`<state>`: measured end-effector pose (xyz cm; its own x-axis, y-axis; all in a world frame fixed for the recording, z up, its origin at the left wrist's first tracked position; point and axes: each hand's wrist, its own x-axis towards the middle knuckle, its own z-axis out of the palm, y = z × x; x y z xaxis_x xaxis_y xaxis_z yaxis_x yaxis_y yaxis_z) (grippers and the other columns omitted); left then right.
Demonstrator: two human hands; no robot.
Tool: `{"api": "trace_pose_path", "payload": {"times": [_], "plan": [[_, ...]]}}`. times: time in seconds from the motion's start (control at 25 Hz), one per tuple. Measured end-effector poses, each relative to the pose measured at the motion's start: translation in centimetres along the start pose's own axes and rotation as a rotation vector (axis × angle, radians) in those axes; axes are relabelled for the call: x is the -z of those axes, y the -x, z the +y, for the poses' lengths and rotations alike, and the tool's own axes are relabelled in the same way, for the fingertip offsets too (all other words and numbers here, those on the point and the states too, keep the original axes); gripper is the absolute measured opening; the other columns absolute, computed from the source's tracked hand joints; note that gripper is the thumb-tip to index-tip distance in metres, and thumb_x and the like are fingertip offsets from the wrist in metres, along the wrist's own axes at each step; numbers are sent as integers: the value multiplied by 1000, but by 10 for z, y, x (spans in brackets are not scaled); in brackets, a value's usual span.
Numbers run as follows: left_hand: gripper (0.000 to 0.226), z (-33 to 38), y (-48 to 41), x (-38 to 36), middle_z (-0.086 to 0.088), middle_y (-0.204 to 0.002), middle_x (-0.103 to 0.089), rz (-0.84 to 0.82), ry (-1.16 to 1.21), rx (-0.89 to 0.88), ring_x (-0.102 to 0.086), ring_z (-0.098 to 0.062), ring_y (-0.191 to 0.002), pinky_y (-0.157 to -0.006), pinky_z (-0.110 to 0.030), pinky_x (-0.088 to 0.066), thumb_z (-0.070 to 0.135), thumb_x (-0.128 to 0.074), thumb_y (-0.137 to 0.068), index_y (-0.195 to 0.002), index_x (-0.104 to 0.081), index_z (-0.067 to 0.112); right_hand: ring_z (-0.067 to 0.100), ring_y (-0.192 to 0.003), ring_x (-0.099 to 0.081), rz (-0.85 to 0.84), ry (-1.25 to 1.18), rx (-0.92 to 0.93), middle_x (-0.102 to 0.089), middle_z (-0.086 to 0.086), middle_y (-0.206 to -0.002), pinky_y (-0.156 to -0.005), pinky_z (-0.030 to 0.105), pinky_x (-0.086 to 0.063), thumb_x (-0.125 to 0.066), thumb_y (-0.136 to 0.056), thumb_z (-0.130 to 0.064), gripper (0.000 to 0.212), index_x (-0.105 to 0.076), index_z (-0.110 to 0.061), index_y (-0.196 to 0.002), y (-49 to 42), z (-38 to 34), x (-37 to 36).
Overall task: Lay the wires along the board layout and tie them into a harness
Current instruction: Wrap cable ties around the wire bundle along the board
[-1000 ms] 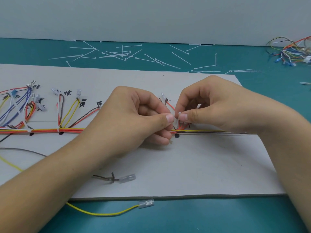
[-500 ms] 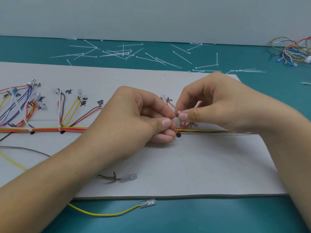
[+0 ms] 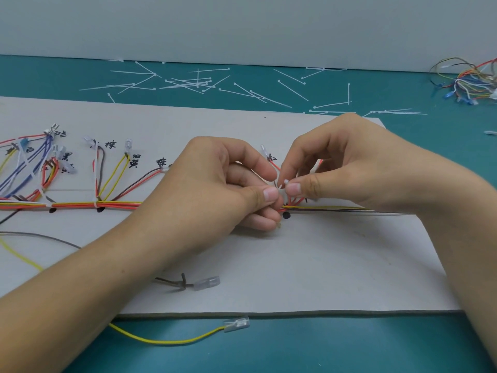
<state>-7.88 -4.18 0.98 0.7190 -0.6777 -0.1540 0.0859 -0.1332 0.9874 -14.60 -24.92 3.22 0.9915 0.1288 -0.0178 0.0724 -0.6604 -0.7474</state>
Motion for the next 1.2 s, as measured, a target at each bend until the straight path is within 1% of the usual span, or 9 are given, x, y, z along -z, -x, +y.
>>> {"api": "trace_pose_path", "payload": {"times": [0.16,0.28,0.36,0.48,0.72,0.8,0.96,1.08,1.2], "plan": [[11,-2,-1,1,-21,-71,-74,-14,-7,-12,-74,-26,-59,-55,-29,-61,-10,-68,-91,-94,-67,0,4,-68,-64,-13,0,10,-76,-6,-80,-67,36,-58,-81,-82,-25,5,-80,-23,-87,0,1,-1],[12,-3,-2,1,-19,-70,-74,-21,-14,-18,-75,-25,-59,-55,-29,-61,-10,-68,-91,-94,-67,2,2,-65,-61,-19,-2,19,-75,-9,-79,-62,23,-55,-80,-81,-28,7,-80,-25,-87,0,1,-1],[13,-3,-3,1,-18,-70,-74,-25,-20,-19,-75,-25,-60,-55,-29,-61,-10,-69,-91,-95,-67,2,2,-63,-61,-15,-5,22,-75,-10,-77,-61,18,-52,-80,-81,-28,7,-80,-25,-87,0,2,-1],[13,-3,-3,1,-17,-70,-75,-27,-23,-23,-75,-25,-60,-55,-29,-62,-9,-69,-91,-96,-66,2,4,-62,-60,-4,-10,17,-75,-8,-76,-61,20,-52,-80,-79,-30,7,-80,-26,-86,0,1,-1],[15,-3,-2,1,-19,-70,-74,-40,-18,-29,-73,-25,-59,-55,-30,-61,-10,-68,-91,-97,-65,3,10,-68,-64,-3,12,18,-76,0,-80,-67,33,-58,-79,-79,-34,7,-81,-32,-86,0,0,-2],[15,-3,-2,1,-18,-70,-74,-44,-17,-26,-73,-25,-59,-56,-31,-61,-10,-69,-91,-96,-65,4,8,-68,-63,-6,10,27,-76,-2,-81,-64,28,-57,-79,-80,-34,7,-81,-31,-86,0,0,-2],[16,-4,-2,1,-17,-68,-73,-47,-11,-32,-73,-26,-58,-56,-32,-62,-9,-70,-90,-98,-64,4,6,-65,-62,-8,20,41,-76,-4,-78,-60,15,-48,-80,-80,-32,5,-81,-29,-85,0,0,-3],[19,-5,-2,1,-14,-66,-72,-50,-22,-47,-73,-25,-58,-58,-35,-63,-8,-70,-91,-99,-63,8,13,-72,-65,5,39,44,-77,-4,-81,-62,18,-49,-81,-79,-31,5,-81,-30,-84,-1,1,-4],[19,-5,-3,1,-12,-66,-72,-55,-38,-57,-72,-24,-59,-60,-36,-63,-6,-70,-91,-99,-63,10,15,-73,-69,24,-18,43,-77,1,-78,-62,19,-49,-83,-77,-26,5,-81,-26,-82,-2,0,-4]]}}
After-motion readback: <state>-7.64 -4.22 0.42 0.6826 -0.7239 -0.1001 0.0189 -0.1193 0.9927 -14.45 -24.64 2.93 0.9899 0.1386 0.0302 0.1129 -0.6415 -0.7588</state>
